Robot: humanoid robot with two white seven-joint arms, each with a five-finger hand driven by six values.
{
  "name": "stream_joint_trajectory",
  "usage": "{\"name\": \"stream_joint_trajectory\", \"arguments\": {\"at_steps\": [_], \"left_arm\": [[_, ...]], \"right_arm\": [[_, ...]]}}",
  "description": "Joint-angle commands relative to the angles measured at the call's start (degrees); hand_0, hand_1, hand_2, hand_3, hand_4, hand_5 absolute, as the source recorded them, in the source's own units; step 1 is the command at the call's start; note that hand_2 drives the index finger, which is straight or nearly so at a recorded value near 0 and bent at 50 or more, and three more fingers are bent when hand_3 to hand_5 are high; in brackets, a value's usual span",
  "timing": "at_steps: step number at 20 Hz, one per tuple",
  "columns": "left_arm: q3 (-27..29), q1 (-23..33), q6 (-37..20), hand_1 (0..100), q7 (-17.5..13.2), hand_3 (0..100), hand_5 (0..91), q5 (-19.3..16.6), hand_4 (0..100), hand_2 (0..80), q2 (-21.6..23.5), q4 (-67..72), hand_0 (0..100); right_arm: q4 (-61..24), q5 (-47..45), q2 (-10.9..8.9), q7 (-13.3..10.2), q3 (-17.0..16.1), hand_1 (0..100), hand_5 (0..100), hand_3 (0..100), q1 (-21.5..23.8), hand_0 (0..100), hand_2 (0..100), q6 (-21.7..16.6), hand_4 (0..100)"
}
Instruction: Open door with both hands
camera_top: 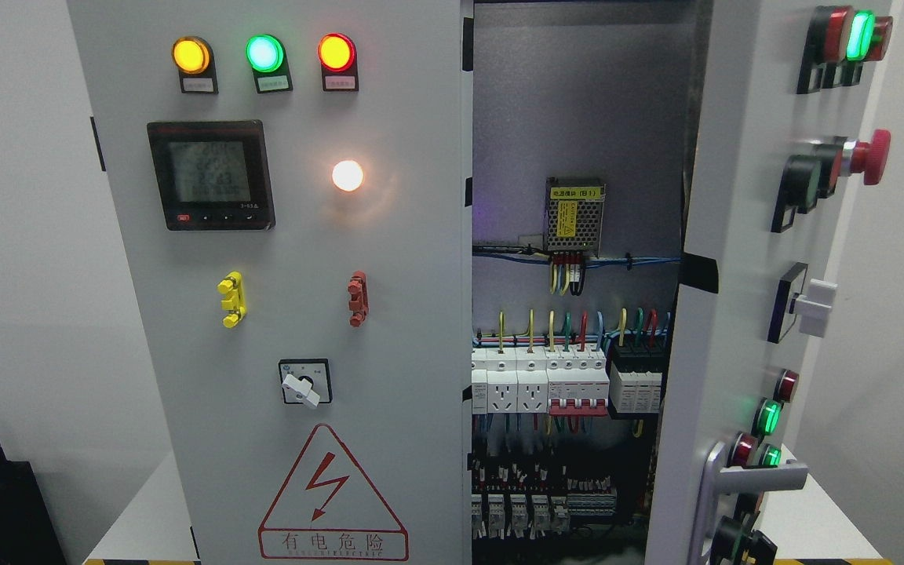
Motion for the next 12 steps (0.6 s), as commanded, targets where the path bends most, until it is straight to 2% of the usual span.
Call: {"name": "stream_joint_trajectory", "arguments": {"at_steps": [1,4,5,7,9,12], "left_arm": [[14.9,6.4,-9.3,0,0.1,0,0.0,18.6,3,0.0,23.6,-32.6,0],[21.0,6.6,-13.2,0,-1.0,0,0.0,36.4,3,0.0,36.1,-32.4,0],[23.4,6.4,-13.3,0,-1.4,0,0.0,40.9,3,0.0,39.1,-32.5,0],[26.3,4.9,-12.9,0,-1.4,0,0.0,47.5,3,0.0,44.9,-32.4,0],[26.4,1.7,-12.9,0,-1.9,0,0.0,53.1,3,0.0,50.3,-32.3,0],[26.4,-2.9,-12.9,0,-4.3,0,0.0,59.1,3,0.0,55.6,-32.3,0]], "right_arm": [[0.0,0.0,-0.03,0.0,0.0,0,0,0,0.0,11,0,0.0,0],[0.0,0.0,0.06,0.0,0.0,0,0,0,0.0,11,0,0.0,0],[0.0,0.0,-0.03,0.0,0.0,0,0,0,0.0,11,0,0.0,0],[0.0,0.0,-0.03,0.0,0.0,0,0,0,0.0,11,0,0.0,0],[0.0,0.0,-0.03,-0.1,-0.1,0,0,0,0.0,11,0,0.0,0],[0.0,0.0,-0.03,0.0,0.0,0,0,0,0.0,11,0,0.0,0]]}}
